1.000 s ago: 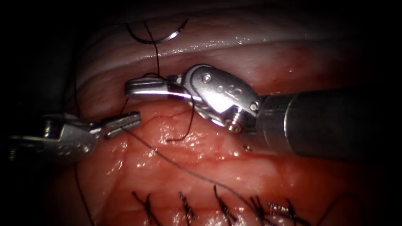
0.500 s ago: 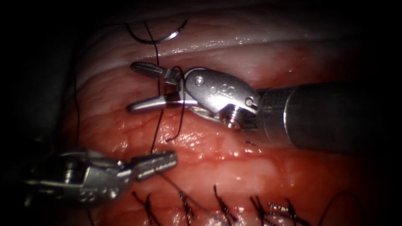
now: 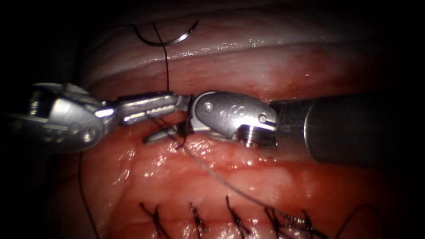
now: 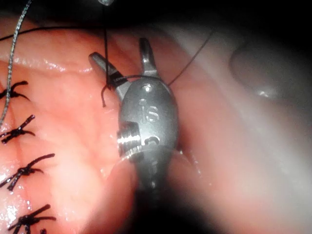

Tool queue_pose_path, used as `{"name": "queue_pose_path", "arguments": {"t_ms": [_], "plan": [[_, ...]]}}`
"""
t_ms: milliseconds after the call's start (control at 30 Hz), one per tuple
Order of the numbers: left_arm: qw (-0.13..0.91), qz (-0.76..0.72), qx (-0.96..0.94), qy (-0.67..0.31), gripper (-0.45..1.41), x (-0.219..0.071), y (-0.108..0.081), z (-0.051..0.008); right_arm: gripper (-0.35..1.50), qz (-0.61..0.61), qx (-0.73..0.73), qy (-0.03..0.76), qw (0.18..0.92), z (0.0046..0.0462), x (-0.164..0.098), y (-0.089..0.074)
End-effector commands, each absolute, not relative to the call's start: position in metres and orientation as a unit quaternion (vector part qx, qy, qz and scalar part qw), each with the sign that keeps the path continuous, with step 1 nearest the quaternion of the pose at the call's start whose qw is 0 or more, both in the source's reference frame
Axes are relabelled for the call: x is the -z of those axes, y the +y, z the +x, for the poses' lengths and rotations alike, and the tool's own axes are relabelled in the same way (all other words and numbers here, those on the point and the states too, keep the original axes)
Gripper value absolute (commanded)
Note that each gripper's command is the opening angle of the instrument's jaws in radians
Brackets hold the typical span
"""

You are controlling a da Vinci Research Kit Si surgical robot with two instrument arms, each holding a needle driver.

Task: Wound Closure
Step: Wrap suture around right tool two times counter-clockwise

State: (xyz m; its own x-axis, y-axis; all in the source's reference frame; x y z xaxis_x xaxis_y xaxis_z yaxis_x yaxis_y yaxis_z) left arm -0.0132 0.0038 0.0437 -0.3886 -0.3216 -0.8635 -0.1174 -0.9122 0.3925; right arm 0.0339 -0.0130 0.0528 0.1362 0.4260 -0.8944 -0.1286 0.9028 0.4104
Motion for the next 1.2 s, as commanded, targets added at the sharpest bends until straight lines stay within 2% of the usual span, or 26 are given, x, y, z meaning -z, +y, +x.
{"name": "queue_pose_path", "arguments": {"t_ms": [33,300,433,733,867,1200], "plan": [[0.063,0.554,0.806,-0.198,-0.45,-0.045,0.004,-0.0137,0.82,0.13,-0.17,0.632,0.745,0.0348,-0.054,-0.013],[0.072,0.611,0.772,-0.161,-0.45,-0.052,0.006,-0.0129,0.67,0.184,-0.148,0.667,0.707,0.036,-0.055,-0.016],[0.073,0.622,0.765,-0.151,-0.45,-0.056,0.006,-0.0125,0.47,0.211,-0.148,0.69,0.676,0.036,-0.055,-0.016],[0.069,0.637,0.756,-0.137,-0.45,-0.059,0.007,-0.0118,0.44,0.245,-0.179,0.736,0.605,0.0363,-0.055,-0.016],[0.072,0.642,0.752,-0.133,-0.45,-0.059,0.007,-0.011,0.61,0.247,-0.194,0.752,0.58,0.036,-0.055,-0.016],[0.067,0.655,0.739,-0.14,-0.45,-0.059,0.005,-0.0076,0.59,0.222,-0.254,0.772,0.539,0.0332,-0.055,-0.013]]}}
